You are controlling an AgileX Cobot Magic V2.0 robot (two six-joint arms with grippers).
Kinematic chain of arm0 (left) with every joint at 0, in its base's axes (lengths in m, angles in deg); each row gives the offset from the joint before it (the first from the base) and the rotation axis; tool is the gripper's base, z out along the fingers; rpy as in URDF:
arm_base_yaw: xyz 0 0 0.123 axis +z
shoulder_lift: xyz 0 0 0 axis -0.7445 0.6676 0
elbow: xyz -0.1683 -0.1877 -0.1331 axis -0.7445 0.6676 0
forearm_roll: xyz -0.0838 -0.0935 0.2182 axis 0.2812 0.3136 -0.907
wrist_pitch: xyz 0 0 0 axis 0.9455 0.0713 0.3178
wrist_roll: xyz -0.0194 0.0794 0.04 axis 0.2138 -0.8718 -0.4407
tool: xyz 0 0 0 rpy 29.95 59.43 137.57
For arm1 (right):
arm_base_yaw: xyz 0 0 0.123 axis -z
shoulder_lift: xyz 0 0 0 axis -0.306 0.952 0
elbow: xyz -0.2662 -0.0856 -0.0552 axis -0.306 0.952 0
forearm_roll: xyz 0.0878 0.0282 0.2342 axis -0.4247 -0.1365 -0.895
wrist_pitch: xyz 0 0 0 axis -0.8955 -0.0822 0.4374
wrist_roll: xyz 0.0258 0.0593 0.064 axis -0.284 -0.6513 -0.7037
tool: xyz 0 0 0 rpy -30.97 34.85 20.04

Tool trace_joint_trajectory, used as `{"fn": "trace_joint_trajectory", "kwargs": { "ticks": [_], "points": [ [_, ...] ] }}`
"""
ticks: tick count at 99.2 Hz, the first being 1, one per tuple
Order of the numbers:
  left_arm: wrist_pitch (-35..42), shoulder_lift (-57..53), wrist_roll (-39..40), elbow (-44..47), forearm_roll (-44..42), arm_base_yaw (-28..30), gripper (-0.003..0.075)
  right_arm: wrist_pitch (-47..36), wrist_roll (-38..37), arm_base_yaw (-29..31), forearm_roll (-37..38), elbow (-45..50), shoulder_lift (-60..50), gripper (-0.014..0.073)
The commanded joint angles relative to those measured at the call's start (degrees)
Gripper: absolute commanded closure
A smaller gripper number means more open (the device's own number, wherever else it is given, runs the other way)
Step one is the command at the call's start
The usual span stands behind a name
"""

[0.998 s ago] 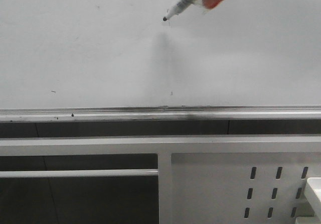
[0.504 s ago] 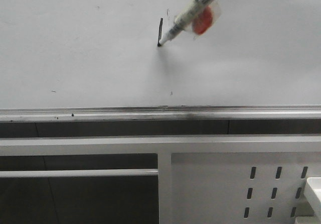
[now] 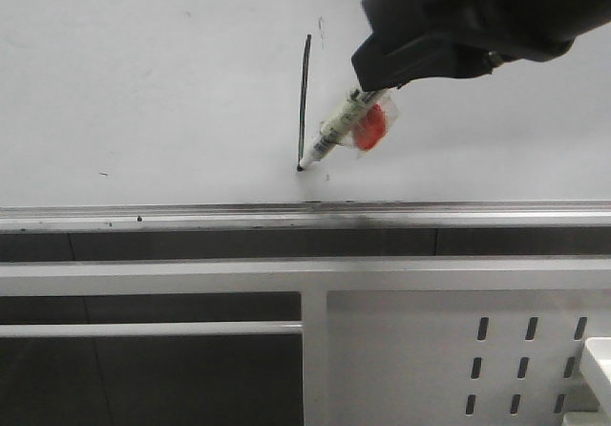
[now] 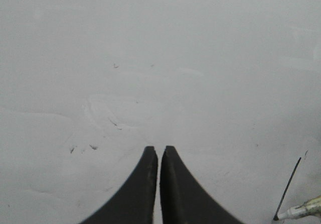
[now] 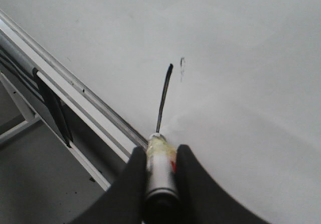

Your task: Write number 1 on whiteboard

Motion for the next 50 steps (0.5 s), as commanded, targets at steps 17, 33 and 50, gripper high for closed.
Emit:
{"fn": "trace_joint_trajectory", "kwargs": {
  "ticks": [17,33,50],
  "points": [
    [1.2,0.87,9.54,-1.84,-10.25,-3.16,0.0739,9.43,0.88,-8.55,1.6,-3.13,-5.48,0.0664],
    [6.04,3.79,9.74,-1.84,-27.81,-7.91,0.0673,18.17,0.88,-11.98,2.87,-7.84,-4.58,0.0664],
    [10.07,9.48,9.63,-2.24,-33.06,-12.48,0.0304,23.86,0.88,-12.11,3.68,-13.88,-3.21,0.0664]
  ]
}}
